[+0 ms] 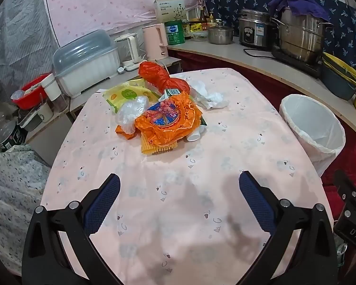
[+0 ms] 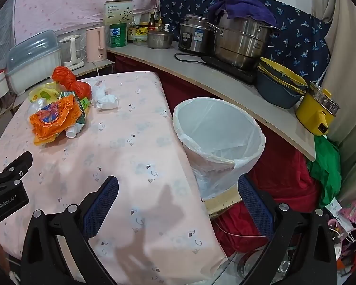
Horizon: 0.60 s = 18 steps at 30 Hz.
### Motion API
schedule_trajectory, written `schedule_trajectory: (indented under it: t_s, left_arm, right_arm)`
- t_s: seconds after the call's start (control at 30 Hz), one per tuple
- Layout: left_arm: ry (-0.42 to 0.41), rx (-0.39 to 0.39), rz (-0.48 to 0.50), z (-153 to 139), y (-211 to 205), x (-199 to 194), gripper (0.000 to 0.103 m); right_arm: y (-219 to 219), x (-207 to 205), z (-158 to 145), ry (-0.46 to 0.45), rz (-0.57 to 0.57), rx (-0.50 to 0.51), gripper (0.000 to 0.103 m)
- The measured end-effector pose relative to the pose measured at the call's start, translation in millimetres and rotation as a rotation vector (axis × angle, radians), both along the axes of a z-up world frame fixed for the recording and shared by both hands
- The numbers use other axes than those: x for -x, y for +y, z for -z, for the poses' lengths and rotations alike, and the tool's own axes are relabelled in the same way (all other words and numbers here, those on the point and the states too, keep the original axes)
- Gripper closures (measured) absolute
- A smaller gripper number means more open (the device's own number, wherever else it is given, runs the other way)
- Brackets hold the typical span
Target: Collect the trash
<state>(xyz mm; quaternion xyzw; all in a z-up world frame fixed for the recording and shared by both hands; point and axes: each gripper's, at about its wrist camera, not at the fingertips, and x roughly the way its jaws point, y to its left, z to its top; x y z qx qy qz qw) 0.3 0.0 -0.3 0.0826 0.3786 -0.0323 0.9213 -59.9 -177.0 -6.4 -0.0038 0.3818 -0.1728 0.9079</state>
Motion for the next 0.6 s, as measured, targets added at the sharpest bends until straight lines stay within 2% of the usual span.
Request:
schedule_trajectory:
  t_s: [0.37,0.6]
  left_arm:
    - [0.001,0.005,0.002,-1.8,1.7,5.0,0.007]
    - [0.013,0.008,-0.001,1.3,-0.5,4.2,0.007]
  right_arm:
    - [-8.9,-4.3,1.5,0.009,-0.004,-0.001,0.007]
    - [1.2,3.7,-1.4,-0.001,-0.007,0.01,0.007]
